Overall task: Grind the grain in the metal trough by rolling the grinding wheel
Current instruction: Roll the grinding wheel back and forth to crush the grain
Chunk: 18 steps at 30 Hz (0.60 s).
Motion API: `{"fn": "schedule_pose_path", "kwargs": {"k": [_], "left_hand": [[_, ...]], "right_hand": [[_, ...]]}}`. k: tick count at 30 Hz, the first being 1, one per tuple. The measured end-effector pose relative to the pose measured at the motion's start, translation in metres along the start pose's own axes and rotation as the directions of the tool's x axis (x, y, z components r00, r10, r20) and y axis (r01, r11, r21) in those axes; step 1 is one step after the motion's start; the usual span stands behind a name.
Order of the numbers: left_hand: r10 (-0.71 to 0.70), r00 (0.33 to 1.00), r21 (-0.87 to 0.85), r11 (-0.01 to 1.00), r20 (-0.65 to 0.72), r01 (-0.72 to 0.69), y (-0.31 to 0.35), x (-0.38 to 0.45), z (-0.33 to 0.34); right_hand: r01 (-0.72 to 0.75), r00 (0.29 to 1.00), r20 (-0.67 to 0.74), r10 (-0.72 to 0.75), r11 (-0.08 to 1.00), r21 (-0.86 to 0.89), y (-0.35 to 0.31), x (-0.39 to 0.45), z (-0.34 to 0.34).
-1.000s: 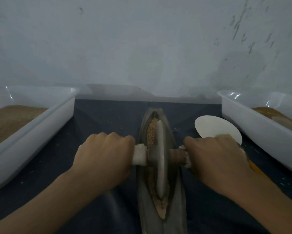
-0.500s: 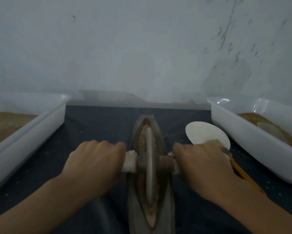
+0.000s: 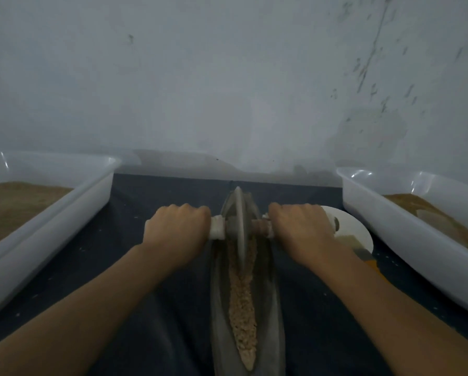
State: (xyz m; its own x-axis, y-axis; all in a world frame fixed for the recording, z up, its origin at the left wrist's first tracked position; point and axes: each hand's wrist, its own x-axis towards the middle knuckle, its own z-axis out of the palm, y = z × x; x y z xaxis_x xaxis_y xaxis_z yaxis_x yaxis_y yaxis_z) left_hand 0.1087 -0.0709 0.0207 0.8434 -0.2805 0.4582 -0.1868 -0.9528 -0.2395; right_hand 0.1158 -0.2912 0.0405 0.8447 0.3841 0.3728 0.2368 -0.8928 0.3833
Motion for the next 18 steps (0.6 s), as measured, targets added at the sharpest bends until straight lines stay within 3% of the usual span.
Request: {"fn": "schedule_pose_path", "kwargs": {"k": [3, 7, 10, 14, 18], "left_hand": [[0.052, 0.998, -0.012, 0.999, 0.03, -0.052, 0.002, -0.022, -0.014], [0.252, 0.966, 0.009, 0.968, 0.051, -0.252, 0.001, -0.061, -0.039], [0.212, 0.971, 0.0, 0.977, 0.109, -0.213, 0.0, -0.062, -0.044], [0.058, 0.998, 0.025, 0.998, -0.024, -0.057, 0.004, -0.026, -0.016], [-0.007, 0.999, 0.032, 0.999, -0.052, 0.009, -0.001, 0.007, 0.002]], "right_hand": [[0.048, 0.999, 0.001, -0.048, 0.992, 0.115, -0.001, -0.035, -0.004], [0.133, 0.986, -0.114, -0.117, 0.981, 0.14, -0.003, -0.08, -0.017], [0.132, 0.982, -0.153, -0.111, 0.982, 0.137, -0.002, -0.081, -0.013], [0.049, 0.983, -0.182, -0.023, 0.989, 0.136, 0.002, -0.039, 0.006], [-0.022, 0.988, -0.151, 0.018, 0.999, -0.024, 0.009, -0.001, 0.02]]}}
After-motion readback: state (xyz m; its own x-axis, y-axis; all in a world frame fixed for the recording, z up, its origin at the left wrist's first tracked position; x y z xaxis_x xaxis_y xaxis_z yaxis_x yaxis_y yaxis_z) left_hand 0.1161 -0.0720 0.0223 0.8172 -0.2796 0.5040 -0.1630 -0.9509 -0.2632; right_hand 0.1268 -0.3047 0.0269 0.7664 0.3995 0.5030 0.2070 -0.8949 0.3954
